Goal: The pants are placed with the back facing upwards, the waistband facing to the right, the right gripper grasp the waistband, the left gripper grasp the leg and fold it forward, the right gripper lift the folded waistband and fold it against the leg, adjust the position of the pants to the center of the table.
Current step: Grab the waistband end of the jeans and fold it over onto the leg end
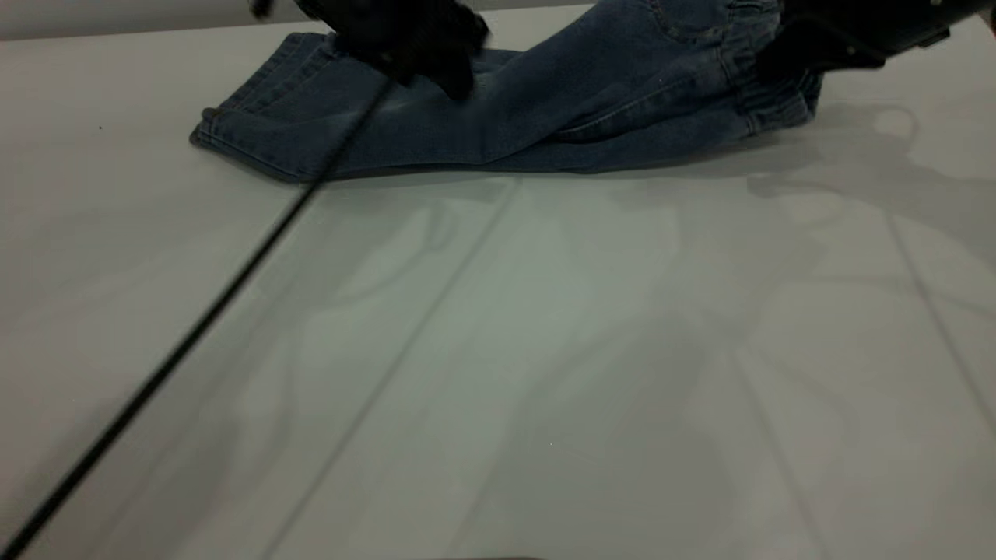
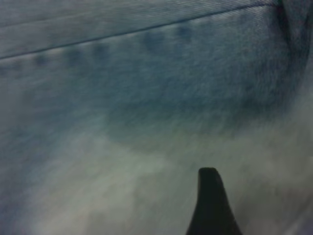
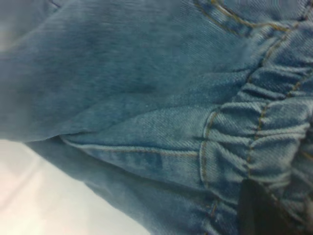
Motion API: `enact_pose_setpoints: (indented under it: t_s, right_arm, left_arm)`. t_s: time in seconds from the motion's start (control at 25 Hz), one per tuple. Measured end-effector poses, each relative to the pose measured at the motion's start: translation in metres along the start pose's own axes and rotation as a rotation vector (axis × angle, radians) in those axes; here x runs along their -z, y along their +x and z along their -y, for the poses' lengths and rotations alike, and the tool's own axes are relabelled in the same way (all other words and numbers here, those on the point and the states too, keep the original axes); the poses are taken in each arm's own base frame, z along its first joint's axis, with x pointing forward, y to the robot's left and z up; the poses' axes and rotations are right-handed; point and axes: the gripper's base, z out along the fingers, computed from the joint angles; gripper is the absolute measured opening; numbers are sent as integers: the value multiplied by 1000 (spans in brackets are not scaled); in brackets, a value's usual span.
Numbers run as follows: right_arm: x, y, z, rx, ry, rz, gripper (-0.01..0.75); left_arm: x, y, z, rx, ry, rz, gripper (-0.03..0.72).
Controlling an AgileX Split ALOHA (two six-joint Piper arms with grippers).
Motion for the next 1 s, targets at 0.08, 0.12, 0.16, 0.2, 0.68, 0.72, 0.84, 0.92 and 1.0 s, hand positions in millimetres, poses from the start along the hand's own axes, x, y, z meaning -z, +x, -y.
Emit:
enact_pose_setpoints:
  t_s: [0.08,0.12,0.16,0.2,0.68,0.72,0.84,0.92,1.0]
  right_arm:
    - [5,-2,-4,10,-13,-10,36]
    - [7,-3,-5,9,-19,-15,36]
    - [10,-5,-7,13,-19,-17,36]
    - [13,-7,-9,21,-20,-20,36]
    - [89,-52,-61,160,-133,98,36]
    - [93,-54,-64,168,-140,106,36]
    - [98,-55,-69,159,-164,107,36]
    - [98,-54,-70,153,-172,103,36]
    - [98,-53,-72,147,-181,97,36]
  left_arm:
    - [-16,5,5,-7,5,-4,447]
    - [-22,7,6,-8,5,-4,447]
    - [-28,10,6,-8,6,-10,447]
    - [-34,13,8,-10,7,-15,447]
    - [-38,3,62,-88,83,-21,447]
    - [-35,1,66,-95,95,-45,447]
    - [-19,-15,67,-134,109,-117,447]
    - [-2,-30,55,-178,82,-151,447]
    - [13,-44,37,-215,32,-162,447]
